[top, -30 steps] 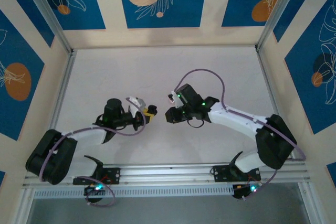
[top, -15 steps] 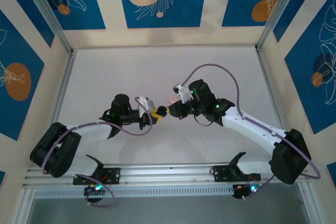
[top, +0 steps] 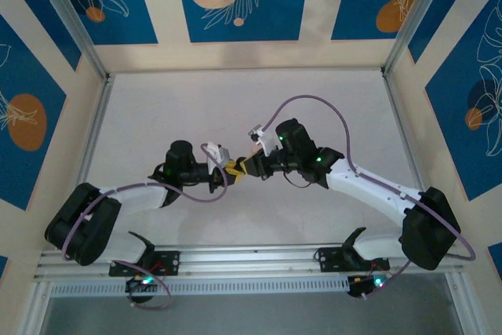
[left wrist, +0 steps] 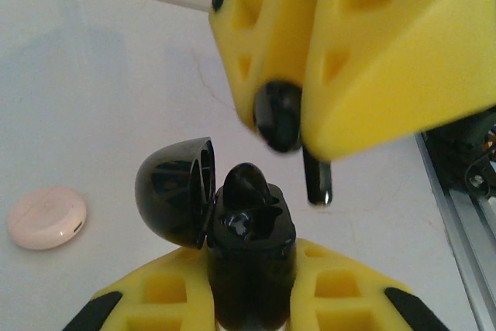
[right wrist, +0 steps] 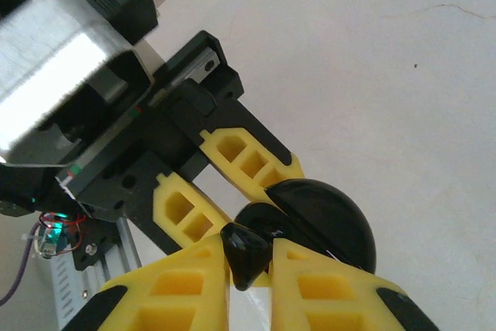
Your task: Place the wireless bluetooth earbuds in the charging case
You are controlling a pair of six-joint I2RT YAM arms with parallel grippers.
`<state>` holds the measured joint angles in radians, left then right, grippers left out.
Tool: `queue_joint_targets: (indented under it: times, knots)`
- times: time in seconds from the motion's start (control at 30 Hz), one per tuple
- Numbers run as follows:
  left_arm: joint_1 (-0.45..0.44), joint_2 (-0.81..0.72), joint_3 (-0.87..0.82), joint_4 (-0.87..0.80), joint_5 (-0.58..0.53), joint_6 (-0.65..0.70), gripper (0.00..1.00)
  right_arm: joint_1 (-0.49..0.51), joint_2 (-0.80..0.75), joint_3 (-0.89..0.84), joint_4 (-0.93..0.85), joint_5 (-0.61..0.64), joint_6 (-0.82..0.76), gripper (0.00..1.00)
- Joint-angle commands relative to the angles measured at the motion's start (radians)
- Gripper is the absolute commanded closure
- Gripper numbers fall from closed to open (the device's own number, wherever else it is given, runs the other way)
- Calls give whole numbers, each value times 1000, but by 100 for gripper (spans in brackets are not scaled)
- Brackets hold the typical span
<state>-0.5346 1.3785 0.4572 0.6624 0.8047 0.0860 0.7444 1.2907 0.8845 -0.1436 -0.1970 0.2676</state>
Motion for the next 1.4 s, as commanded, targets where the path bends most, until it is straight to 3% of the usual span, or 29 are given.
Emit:
queue_joint_targets:
  times: [0.0,0.57,1.37]
  knots:
    - [-10,2,7,102,39,-46,85,10,11,29,18,31,-28,84]
    - [-10,5,1,90,44,-57,85,13,-64,12,46,113,-50,84]
    - [-10,22,1,252,36,-168,85,40,-37,2,66,134,-70,84]
